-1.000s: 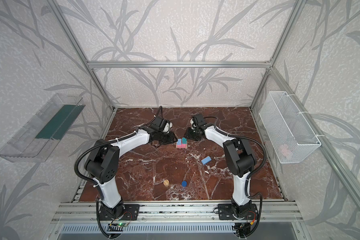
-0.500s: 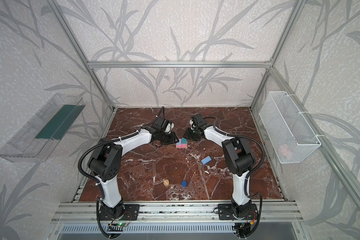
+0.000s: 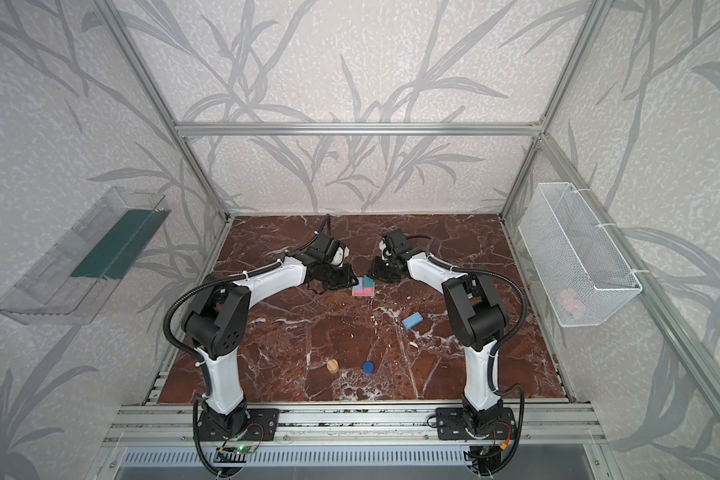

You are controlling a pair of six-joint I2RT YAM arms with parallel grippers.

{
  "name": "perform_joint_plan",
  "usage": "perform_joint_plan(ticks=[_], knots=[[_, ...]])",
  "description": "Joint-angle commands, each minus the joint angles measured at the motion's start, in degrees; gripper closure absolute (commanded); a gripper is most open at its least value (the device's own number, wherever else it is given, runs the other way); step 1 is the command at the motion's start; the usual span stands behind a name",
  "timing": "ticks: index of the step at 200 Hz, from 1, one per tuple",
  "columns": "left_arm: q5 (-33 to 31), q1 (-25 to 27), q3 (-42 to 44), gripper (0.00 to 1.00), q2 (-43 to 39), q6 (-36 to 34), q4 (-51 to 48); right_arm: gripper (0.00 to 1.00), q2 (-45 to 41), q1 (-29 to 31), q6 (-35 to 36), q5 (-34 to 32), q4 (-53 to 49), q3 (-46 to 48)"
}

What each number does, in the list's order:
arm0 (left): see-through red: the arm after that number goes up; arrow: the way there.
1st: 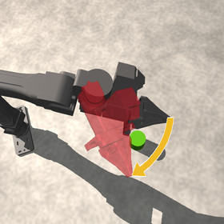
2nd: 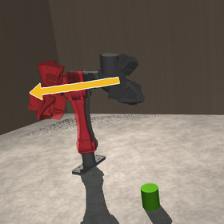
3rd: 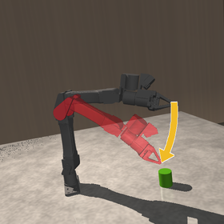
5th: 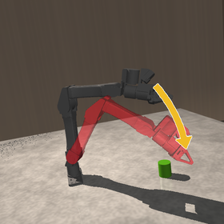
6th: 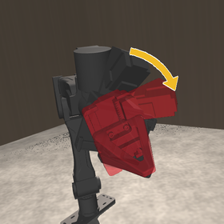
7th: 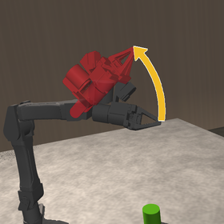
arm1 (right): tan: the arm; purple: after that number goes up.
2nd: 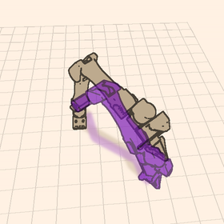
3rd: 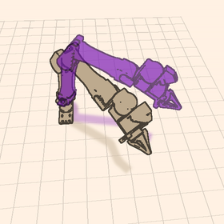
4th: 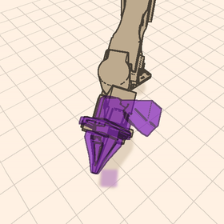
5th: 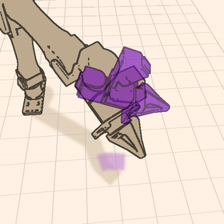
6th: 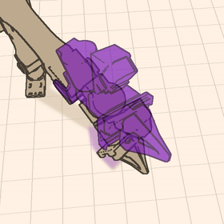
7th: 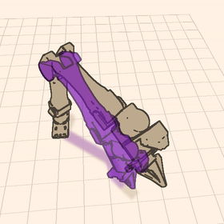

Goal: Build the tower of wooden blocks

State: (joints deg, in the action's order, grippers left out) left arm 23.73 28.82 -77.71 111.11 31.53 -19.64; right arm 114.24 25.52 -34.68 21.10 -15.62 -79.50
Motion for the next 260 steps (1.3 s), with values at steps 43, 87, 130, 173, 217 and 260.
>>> perform_joint_plan(ticks=[43, 87, 130, 173, 217, 260], knots=[[0.36, 0.3, -2.07, 0.74, 1.45, 0.27, 0.13, 0.68, 0.49, -0.24, -0.43, 1.0, 0.76, 0.0], [0.53, 0.27, -2.24, 0.76, 1.82, 0.48, 0.72, 0.7, 0.38, -0.13, -0.74, 1.22, 1.25, 0.66], [0.36, 0.28, -2.36, 0.77, 2.24, 0.79, 0.87, 0.71, 0.2, -0.12, -0.92, 1.31, 1.38, 1.11], [0.08, 0.27, -2.75, 0.77, 2.44, 0.94, 0.86, 0.72, 0.07, 0.04, -1.18, 1.49, 1.71, 1.68], [0.27, 0.27, -2.79, 0.78, 2.37, 1.34, 1.01, 0.75, -0.59, 0.15, -1.51, 1.4, 1.73, 2.42], [0.27, 0.27, -2.49, 0.78, 1.97, 1.59, 1.09, 0.77, -0.83, 0.41, -1.46, 1.48, 1.3, 2.58]])
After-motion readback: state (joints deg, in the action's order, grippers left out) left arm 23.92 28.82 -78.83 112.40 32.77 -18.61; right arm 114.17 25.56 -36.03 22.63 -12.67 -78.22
